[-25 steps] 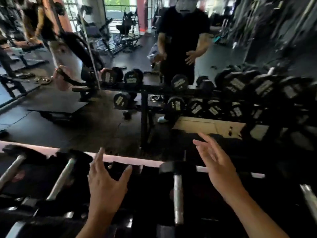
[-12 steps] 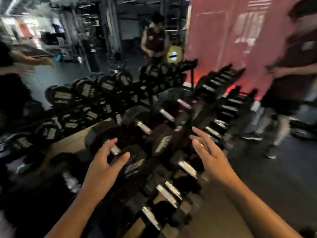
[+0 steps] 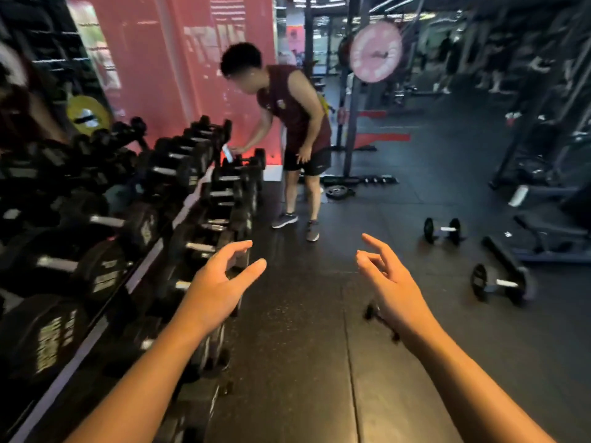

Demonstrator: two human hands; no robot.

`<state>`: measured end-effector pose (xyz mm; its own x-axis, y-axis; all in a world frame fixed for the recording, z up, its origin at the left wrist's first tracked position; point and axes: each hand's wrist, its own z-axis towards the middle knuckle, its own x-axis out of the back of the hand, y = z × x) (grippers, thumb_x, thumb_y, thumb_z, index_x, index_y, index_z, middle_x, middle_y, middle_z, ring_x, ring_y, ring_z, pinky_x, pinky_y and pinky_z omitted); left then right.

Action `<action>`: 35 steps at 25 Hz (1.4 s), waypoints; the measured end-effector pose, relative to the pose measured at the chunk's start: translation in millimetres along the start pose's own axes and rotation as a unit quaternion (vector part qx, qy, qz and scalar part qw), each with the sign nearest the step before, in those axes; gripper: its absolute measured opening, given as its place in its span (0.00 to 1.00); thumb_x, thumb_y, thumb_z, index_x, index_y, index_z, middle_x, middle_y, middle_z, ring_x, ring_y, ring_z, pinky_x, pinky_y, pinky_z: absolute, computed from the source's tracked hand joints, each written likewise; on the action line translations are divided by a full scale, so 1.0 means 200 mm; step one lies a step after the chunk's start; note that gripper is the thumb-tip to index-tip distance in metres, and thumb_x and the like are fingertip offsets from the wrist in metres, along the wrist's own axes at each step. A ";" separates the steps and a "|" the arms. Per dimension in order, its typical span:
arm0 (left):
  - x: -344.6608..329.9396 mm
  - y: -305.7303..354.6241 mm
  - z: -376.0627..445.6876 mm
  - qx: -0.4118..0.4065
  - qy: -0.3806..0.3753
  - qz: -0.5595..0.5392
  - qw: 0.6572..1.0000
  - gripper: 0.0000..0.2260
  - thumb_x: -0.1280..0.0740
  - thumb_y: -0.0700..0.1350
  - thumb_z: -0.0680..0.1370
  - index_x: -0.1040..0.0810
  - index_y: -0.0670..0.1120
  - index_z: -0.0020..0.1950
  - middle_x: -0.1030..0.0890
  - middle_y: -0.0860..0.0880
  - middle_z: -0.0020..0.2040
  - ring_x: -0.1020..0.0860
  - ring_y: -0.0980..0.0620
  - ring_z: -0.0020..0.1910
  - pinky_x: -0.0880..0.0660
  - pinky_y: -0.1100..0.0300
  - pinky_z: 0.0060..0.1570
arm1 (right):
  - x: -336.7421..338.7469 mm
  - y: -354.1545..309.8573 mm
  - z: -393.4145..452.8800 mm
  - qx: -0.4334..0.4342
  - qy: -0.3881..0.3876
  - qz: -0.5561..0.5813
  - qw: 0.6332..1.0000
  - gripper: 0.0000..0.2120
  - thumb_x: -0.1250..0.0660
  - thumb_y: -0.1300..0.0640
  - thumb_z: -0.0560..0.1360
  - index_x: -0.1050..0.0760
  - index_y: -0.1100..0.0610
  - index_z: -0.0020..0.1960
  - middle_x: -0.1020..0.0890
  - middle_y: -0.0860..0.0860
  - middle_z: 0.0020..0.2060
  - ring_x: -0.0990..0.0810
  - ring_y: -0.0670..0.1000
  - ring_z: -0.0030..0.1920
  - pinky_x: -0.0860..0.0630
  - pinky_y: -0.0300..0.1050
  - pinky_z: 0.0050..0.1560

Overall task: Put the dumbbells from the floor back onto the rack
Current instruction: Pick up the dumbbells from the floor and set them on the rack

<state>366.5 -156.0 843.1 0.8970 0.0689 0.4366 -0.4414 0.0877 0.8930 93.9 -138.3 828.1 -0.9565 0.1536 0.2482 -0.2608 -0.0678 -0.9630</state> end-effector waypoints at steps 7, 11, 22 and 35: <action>-0.47 0.02 0.49 -0.024 -0.095 -0.014 0.995 0.21 0.28 0.57 0.77 0.25 0.60 0.70 0.24 0.57 0.70 0.29 0.55 0.72 0.32 0.54 0.69 | 0.34 0.29 0.22 -0.066 0.083 -0.026 0.994 0.21 0.37 0.48 0.82 0.31 0.41 0.75 0.20 0.46 0.63 0.21 0.29 0.51 0.29 0.21 0.43; -0.66 -0.12 0.88 0.004 -0.140 -0.026 0.990 0.24 0.29 0.59 0.76 0.29 0.65 0.71 0.27 0.57 0.72 0.29 0.54 0.72 0.32 0.53 0.68 | 0.40 0.48 0.56 -0.112 0.107 -0.032 0.987 0.22 0.36 0.51 0.82 0.32 0.41 0.74 0.20 0.46 0.63 0.20 0.27 0.48 0.27 0.22 0.40; -1.52 -0.43 1.87 0.099 -0.270 0.015 0.958 0.35 0.25 0.53 0.75 0.38 0.72 0.75 0.33 0.56 0.77 0.32 0.46 0.75 0.32 0.49 0.67 | 0.62 1.27 1.34 -0.247 0.201 -0.002 0.948 0.22 0.32 0.57 0.81 0.30 0.43 0.72 0.19 0.46 0.61 0.20 0.26 0.45 0.29 0.21 0.42; -3.70 -1.33 2.78 0.203 -0.301 0.050 0.930 0.34 0.24 0.50 0.76 0.35 0.60 0.79 0.29 0.49 0.76 0.30 0.45 0.73 0.32 0.55 0.65 | 1.05 3.19 2.45 -0.373 0.269 -0.015 0.888 0.21 0.35 0.55 0.82 0.30 0.49 0.75 0.21 0.51 0.62 0.23 0.39 0.48 0.31 0.20 0.42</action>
<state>-166.8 -782.6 343.3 0.7561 -0.5234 0.3929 -0.5880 -0.2795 0.7590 -338.5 -631.6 316.5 -0.6971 0.6072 0.3813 0.0665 0.5842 -0.8089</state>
